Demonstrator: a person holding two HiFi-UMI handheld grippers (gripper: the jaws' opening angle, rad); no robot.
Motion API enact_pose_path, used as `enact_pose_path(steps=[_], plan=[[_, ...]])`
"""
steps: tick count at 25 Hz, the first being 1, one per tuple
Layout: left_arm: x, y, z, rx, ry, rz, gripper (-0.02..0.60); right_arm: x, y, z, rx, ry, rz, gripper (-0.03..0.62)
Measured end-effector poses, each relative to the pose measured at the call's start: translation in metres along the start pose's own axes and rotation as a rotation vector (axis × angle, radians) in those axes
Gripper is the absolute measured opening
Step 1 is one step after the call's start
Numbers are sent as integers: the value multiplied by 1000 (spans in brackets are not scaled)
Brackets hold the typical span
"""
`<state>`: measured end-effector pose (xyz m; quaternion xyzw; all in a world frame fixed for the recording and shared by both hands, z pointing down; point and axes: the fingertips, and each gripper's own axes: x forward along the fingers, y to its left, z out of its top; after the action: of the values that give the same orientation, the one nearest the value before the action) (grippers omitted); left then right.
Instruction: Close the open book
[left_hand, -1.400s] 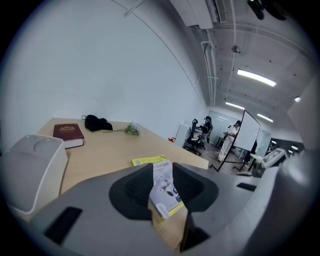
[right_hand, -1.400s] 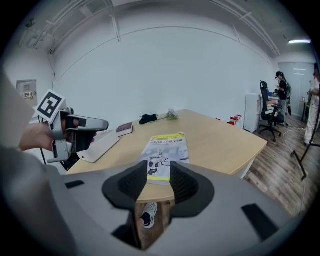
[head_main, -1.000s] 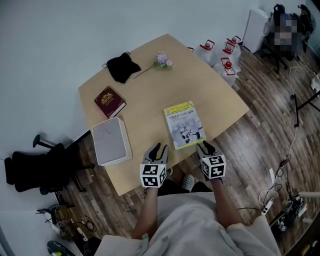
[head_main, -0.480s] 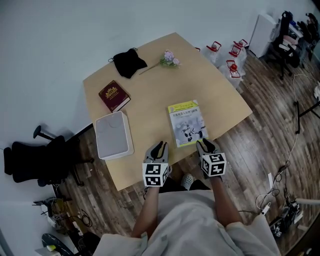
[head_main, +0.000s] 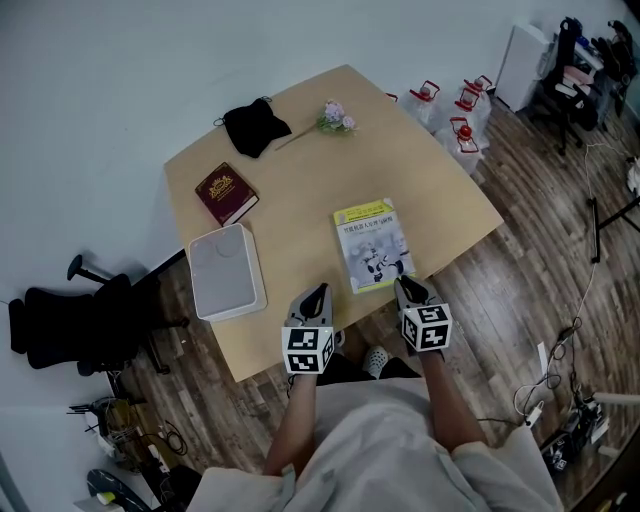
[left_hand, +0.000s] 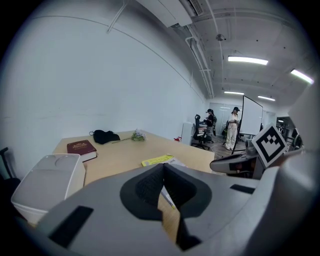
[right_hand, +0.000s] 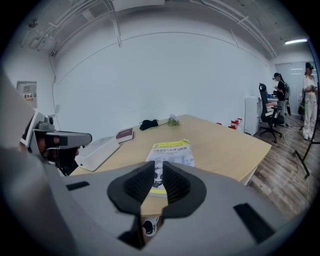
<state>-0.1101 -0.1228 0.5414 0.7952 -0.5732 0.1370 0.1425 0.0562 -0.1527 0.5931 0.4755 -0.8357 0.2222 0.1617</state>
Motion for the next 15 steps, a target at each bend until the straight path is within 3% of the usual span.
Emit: enact_pose_path(steps=[8,15], plan=[[-2,-1,-4,-1,6,-6,21,-2,-4,0,12,-6,-27,12],[-4,7,0,-7,-10,16,23,1,0,3,5,-6,-21,9]])
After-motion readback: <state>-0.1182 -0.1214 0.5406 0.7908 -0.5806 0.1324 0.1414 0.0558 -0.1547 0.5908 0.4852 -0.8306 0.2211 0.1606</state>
